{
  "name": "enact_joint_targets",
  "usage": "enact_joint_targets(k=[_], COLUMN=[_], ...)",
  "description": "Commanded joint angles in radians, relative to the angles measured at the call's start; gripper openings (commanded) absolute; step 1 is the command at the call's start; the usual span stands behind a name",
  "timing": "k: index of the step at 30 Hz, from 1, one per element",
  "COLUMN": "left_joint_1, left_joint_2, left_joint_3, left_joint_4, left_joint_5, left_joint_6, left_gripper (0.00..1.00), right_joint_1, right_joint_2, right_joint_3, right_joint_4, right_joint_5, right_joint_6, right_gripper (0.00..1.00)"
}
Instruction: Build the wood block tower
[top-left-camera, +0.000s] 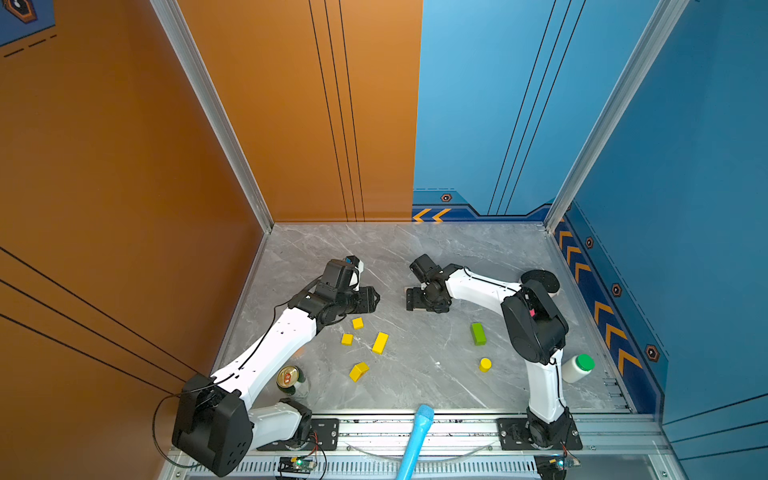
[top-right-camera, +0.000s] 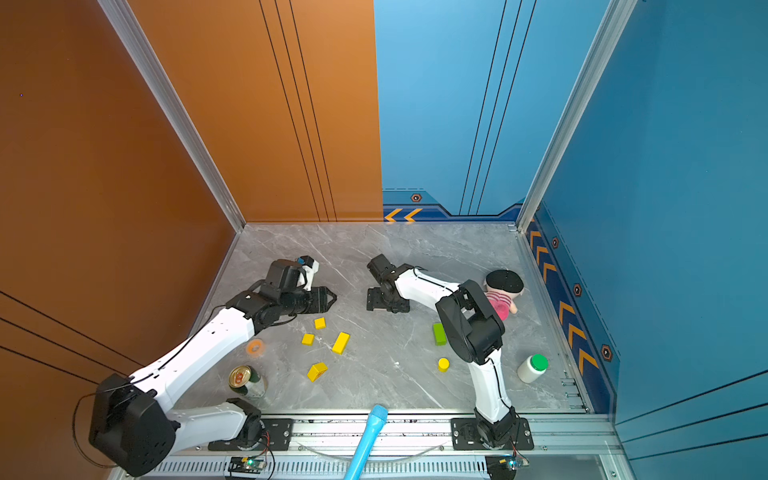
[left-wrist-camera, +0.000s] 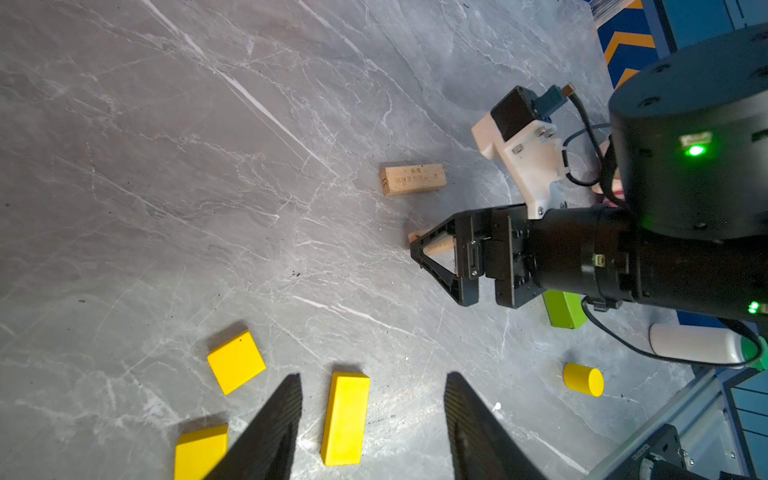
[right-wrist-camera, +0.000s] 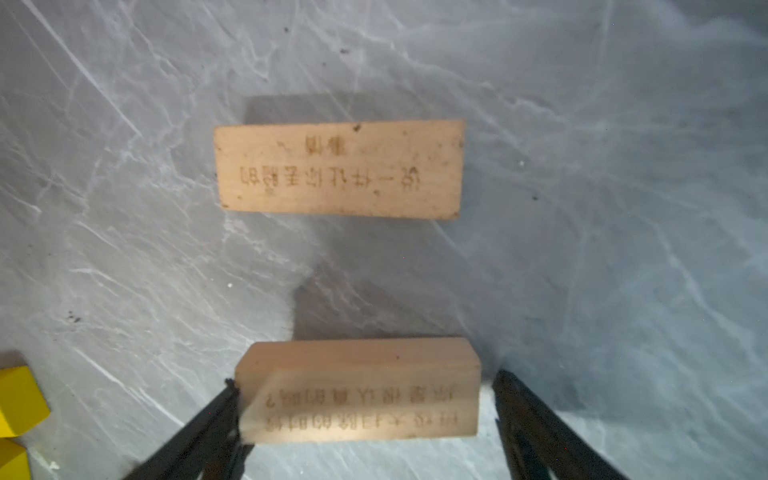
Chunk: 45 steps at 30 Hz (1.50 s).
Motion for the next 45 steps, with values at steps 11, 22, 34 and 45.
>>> enact_joint_targets(k=[11, 22, 34, 45], left_joint_1=[0.003, 0.003, -0.003, -0.166], left_joint_2=[-0.015, -0.013, -0.01, -0.048], left_joint_3=[-0.01, -0.011, -0.008, -0.167], left_joint_4=[-0.017, -0.016, -0.015, 0.265], left_joint_5=[-0.015, -0.01, -0.004, 0.01], left_joint_6=[0.013, 0.014, 0.008, -0.211], left_gripper=[0.57, 0.57, 0.46, 0.16], right_joint_1=[0.029, 0.043, 0.043, 0.029], right_joint_2=[0.018, 0.088, 0.036, -0.004], right_joint_3=[0.086, 0.097, 0.084, 0.123], right_joint_4=[-0.149, -0.17, -0.142, -0.126], right_joint_5=[0.091, 0.143, 0.169, 0.098], right_joint_6=[-0.034, -0.036, -0.017, 0.054], right_gripper=[0.88, 1.0, 1.0, 1.0])
